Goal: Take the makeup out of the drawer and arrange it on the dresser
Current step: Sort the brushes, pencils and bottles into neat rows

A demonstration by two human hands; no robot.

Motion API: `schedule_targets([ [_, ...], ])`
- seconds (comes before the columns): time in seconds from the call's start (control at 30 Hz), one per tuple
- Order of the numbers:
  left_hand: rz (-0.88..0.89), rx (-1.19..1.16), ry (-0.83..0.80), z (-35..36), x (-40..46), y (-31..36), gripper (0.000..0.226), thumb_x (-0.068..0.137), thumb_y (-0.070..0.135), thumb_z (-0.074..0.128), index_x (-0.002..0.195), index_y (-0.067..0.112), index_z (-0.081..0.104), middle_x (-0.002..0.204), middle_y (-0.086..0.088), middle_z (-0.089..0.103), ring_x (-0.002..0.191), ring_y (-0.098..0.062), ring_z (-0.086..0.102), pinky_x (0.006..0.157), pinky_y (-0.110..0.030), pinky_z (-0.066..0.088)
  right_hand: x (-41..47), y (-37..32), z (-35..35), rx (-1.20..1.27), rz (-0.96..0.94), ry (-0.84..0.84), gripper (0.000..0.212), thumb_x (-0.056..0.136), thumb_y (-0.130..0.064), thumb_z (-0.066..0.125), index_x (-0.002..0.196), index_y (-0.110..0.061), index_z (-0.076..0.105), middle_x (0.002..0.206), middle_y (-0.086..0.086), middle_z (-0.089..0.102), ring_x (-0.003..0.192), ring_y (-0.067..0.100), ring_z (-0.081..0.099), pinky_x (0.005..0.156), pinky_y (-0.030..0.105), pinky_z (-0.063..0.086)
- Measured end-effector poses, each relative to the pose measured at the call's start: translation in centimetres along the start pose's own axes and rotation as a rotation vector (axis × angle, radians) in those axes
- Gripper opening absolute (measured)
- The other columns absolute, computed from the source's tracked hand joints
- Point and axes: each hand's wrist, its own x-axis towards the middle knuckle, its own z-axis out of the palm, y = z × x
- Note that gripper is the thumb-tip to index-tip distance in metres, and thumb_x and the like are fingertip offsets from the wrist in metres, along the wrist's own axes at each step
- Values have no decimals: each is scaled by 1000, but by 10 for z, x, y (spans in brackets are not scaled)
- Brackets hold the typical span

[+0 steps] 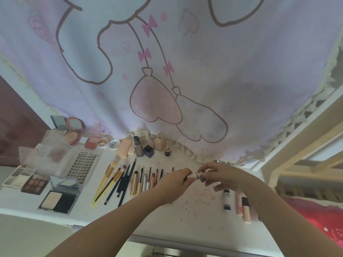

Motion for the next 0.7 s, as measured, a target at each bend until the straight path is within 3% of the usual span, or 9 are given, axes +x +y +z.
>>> schedule_targets([
  [0.07, -1, 0, -2, 0, 1, 1, 27, 96, 50, 34, 104, 27, 48, 72, 12, 53, 65, -4, 51, 61, -23, 42, -1, 0, -2, 34, 23, -25, 29, 88, -45, 61, 104, -21, 65, 88, -1, 73, 75, 11, 68, 57, 21, 49],
  [0.17, -1, -14, -12, 0, 3, 6, 28, 96, 48, 36, 103, 25, 49, 72, 11, 52, 61, -5, 50, 60, -27, 45, 1, 0, -1, -22, 88, -12, 45, 94, -53, 43, 91, -14, 66, 71, 0, 68, 56, 9, 57, 47, 19, 42],
  [0.23, 10, -18, -11, -1, 4, 8, 28, 96, 48, 37, 103, 24, 50, 71, 11, 51, 61, -5, 48, 60, -28, 44, 3, 1, -3, -52, 58, -19, 35, 94, -45, 48, 86, -16, 66, 68, -2, 62, 54, 7, 52, 47, 18, 40],
  [0.3, 6, -28, -13, 0, 4, 8, 28, 97, 47, 37, 105, 24, 50, 71, 10, 52, 62, -6, 49, 61, -28, 44, 1, 2, -9, -26, 25, -40, 19, 89, -37, 61, 92, -19, 68, 75, -2, 67, 62, 7, 58, 51, 20, 45],
  [0.4, 10, -36, -9, 0, 6, 9, 29, 97, 47, 36, 106, 23, 50, 71, 11, 51, 63, -8, 50, 59, -28, 43, -1, -1, -12, 9, 45, -39, 24, 87, -43, 62, 96, -21, 69, 82, -1, 72, 66, 9, 63, 51, 20, 47],
  [0.5, 13, -8, 4, 1, 9, 12, 30, 97, 49, 35, 105, 24, 50, 75, 9, 54, 66, -12, 52, 60, -31, 44, 0, -3, -13, -24, 97, -19, 39, 93, -47, 50, 87, -13, 65, 67, 0, 65, 53, 9, 51, 45, 18, 38],
  [0.63, 3, -12, -41, 5, 11, 7, 31, 97, 50, 31, 103, 26, 49, 74, 8, 54, 62, -12, 51, 56, -29, 40, -2, -4, -18, -132, 42, -20, 15, 91, -30, 61, 95, -16, 64, 78, -2, 68, 66, 8, 57, 53, 19, 46],
  [0.7, -41, -34, -59, 6, 10, -1, 31, 98, 51, 28, 103, 26, 46, 73, 8, 55, 62, -11, 53, 56, -29, 43, -5, -1, -27, -136, 36, 28, 13, 90, -25, 62, 98, -15, 63, 84, -1, 70, 71, 9, 61, 56, 20, 48],
])
